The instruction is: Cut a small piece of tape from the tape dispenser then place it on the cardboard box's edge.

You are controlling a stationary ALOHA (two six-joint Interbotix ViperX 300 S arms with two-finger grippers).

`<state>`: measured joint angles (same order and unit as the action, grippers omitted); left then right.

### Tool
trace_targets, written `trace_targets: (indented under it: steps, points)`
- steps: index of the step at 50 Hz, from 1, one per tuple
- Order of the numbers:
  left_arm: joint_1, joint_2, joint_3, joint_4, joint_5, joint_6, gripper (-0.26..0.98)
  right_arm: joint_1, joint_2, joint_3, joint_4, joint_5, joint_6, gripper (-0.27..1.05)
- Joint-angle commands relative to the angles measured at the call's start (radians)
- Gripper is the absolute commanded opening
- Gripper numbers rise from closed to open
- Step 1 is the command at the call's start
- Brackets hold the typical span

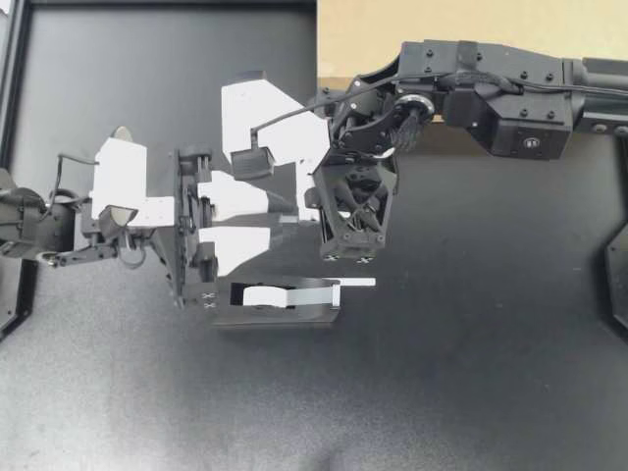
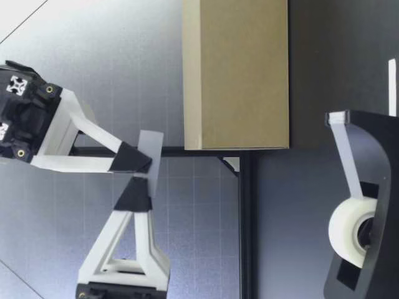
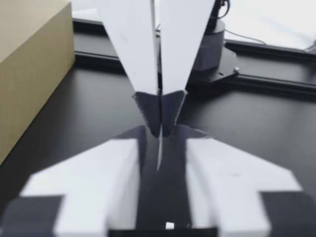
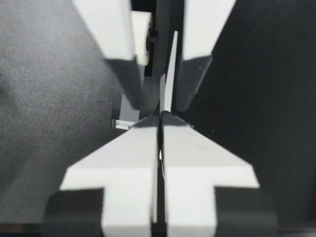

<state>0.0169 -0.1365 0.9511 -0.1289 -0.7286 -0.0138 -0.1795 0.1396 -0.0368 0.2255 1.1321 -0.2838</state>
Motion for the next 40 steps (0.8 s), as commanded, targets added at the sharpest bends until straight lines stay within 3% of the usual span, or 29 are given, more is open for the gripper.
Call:
trace_targets:
  steps: [1,9,28,34,40]
  points:
    - [0.002,-0.009,-0.015,-0.006,-0.012,0.005,0.03,0.003,-0.021,-0.028,0.002,0.000,0.000,-0.12]
    - [0.002,-0.009,-0.017,-0.012,-0.012,0.005,-0.10,0.003,-0.021,-0.028,0.003,0.000,0.002,-0.12]
    - [0.003,-0.009,-0.017,-0.014,-0.012,0.005,-0.10,0.003,-0.021,-0.025,0.014,-0.008,0.020,-0.09]
    - [0.002,-0.009,-0.015,-0.014,-0.012,0.006,-0.10,0.003,-0.021,-0.023,0.014,-0.006,0.023,-0.01]
    - [0.002,-0.009,-0.015,-0.014,-0.012,0.006,-0.10,0.005,-0.015,-0.018,0.015,-0.006,0.023,0.15]
